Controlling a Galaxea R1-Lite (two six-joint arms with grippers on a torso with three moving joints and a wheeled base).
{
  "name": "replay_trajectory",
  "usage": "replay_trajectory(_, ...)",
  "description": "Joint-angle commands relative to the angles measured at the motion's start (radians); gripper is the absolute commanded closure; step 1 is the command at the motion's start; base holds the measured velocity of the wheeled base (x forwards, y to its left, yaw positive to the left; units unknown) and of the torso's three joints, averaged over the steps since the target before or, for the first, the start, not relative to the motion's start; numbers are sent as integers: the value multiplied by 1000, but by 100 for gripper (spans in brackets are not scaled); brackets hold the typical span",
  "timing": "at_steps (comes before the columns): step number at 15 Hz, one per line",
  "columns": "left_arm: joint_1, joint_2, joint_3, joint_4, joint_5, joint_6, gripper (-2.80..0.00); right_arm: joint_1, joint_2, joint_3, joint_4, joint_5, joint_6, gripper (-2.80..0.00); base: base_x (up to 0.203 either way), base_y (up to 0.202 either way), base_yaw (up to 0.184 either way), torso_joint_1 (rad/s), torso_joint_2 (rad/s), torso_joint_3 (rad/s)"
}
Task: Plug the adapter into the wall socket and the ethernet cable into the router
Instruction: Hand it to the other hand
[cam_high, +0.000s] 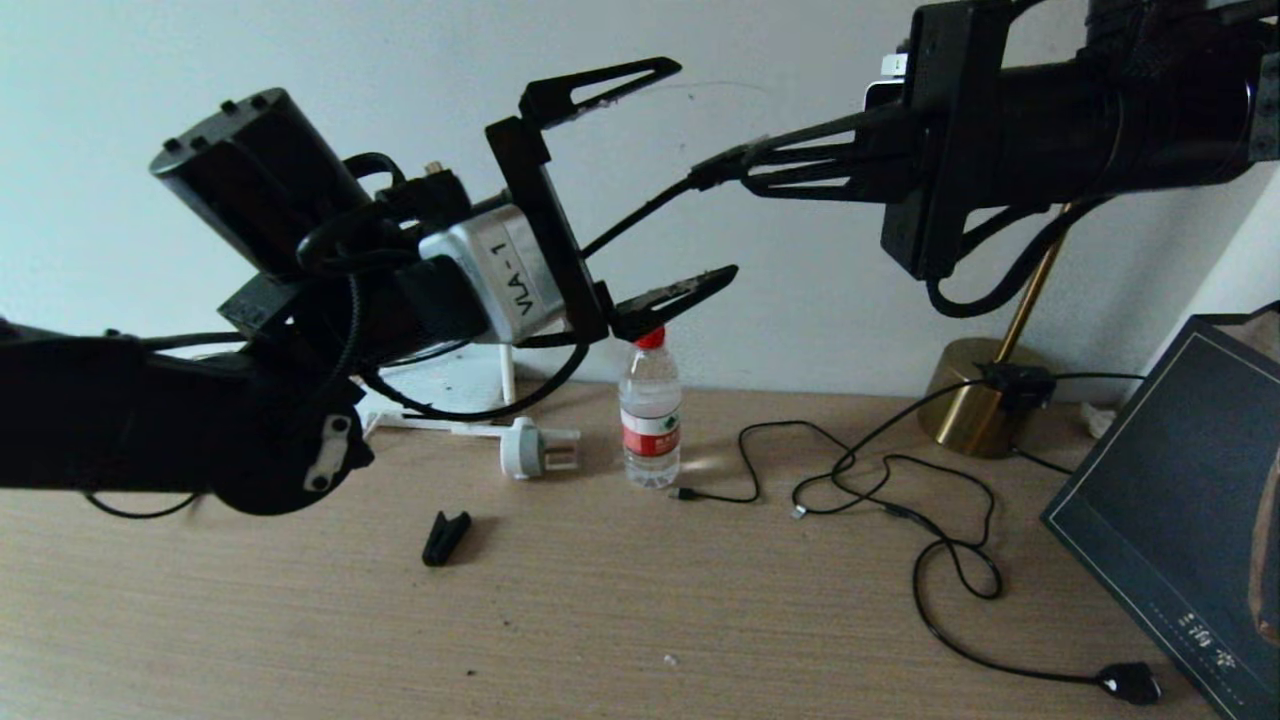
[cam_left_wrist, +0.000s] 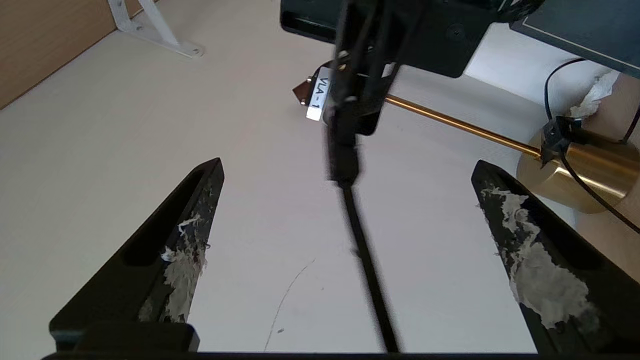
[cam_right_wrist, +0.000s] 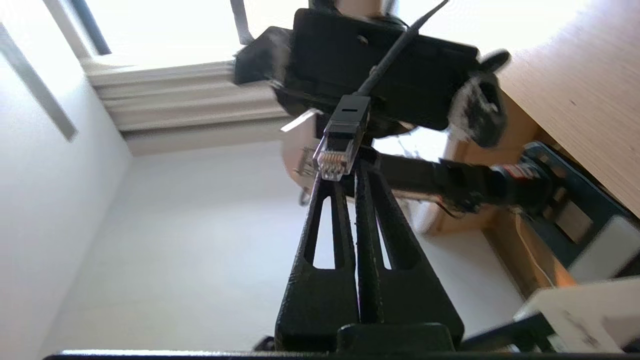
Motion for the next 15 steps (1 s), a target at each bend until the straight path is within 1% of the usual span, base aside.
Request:
replay_trajectory(1,-1,7,-1,-9,-5,4,-280,-7,6,8,-28,6,34,0,0,0,0,0,0,0)
replay_trajectory(9,4,6,-1,-10,-5,-4,-280,-7,13,8,-28,6,35,0,0,0,0,0,0,0)
replay_trajectory(10,4,6,-1,-10,-5,-4,0,-7,13,8,-28,6,36,0,0,0,0,0,0,0)
replay_trajectory(15,1,7,0,-12,-5,-4,0,-6,16,4,-28,6,36,0,0,0,0,0,0,0)
